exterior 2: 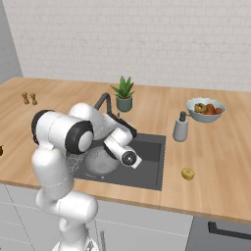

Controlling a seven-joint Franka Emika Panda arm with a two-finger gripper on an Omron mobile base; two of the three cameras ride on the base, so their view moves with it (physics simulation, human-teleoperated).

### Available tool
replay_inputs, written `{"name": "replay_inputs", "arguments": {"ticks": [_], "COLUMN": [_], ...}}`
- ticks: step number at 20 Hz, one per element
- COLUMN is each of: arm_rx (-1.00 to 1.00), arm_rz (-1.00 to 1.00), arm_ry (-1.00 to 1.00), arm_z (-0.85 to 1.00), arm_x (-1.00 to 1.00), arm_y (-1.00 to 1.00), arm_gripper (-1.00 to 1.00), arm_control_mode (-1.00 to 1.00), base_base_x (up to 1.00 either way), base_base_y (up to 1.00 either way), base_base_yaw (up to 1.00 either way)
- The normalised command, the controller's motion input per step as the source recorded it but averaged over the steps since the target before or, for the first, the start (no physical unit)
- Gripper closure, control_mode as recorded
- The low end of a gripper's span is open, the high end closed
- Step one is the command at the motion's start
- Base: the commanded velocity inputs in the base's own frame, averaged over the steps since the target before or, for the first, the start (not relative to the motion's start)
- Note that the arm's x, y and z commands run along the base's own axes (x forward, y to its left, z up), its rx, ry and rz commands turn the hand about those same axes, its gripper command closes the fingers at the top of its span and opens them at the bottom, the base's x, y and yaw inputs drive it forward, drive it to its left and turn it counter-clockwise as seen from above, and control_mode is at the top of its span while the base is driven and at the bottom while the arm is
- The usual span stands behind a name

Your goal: Put the colander in the sink, put the pear, kiwi in the colander, and turn on the sink faucet and pour water over the colander.

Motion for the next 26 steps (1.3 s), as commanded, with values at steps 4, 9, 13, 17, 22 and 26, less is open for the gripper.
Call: {"name": "replay_inputs", "arguments": {"ticks": [4, 9, 13, 17, 22, 26], "arm_rx": [0.0, 0.0, 0.0, 0.0, -0.03, -0.09], "arm_rz": [-0.09, -0.1, -0.11, -0.15, -0.13, -0.01], "arm_ry": [-0.15, -0.18, -0.21, -0.29, -0.29, -0.21], "arm_z": [1.0, 1.0, 1.0, 1.0, 1.0, 1.0], "arm_x": [-0.55, -0.65, -0.64, -0.81, -1.0, -0.97], "arm_y": [-0.51, -0.69, -0.59, -0.27, -0.02, 0.0], "arm_gripper": [-1.0, -1.0, -1.0, -1.0, -1.0, -1.0], "arm_control_mode": [-1.0, -1.0, -1.0, -1.0, -1.0, -1.0], "base_base_x": [0.0, 0.0, 0.0, 0.0, 0.0, 0.0], "base_base_y": [0.0, 0.0, 0.0, 0.0, 0.0, 0.0], "base_base_yaw": [0.0, 0.0, 0.0, 0.0, 0.0, 0.0]}}
